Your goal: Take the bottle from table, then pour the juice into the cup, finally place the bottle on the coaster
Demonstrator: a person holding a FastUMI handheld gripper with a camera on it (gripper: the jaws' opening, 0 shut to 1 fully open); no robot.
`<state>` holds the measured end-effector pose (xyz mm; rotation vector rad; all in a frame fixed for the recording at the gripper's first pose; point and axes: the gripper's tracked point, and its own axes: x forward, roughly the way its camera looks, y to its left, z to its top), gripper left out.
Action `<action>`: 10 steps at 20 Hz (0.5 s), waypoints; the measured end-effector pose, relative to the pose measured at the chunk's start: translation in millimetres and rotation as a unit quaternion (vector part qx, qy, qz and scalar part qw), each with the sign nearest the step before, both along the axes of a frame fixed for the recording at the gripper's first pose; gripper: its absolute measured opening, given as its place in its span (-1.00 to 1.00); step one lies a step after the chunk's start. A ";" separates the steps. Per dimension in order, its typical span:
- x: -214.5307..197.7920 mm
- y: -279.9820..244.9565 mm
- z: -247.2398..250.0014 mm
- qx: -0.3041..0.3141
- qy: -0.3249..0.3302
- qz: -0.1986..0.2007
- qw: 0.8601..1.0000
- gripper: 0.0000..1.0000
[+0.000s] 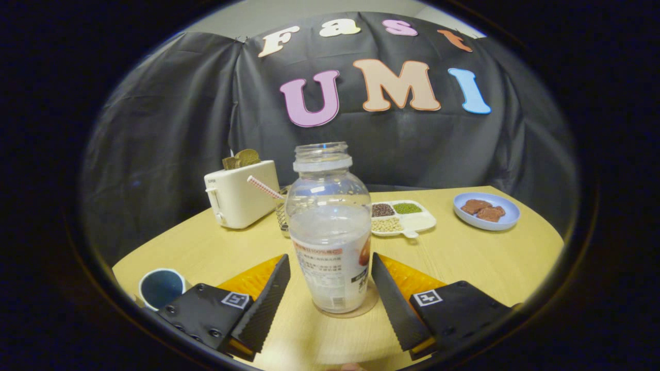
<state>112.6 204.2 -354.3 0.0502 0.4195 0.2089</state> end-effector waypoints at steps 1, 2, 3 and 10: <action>-1.5 -2.4 3.6 -0.001 -0.003 -0.002 1.000 0.96; -3.0 -4.3 7.9 0.000 -0.006 -0.003 1.000 0.96; -5.9 -6.2 12.2 0.002 -0.009 -0.004 1.000 0.96; -29.5 -16.4 46.0 0.015 -0.022 -0.005 1.000 0.96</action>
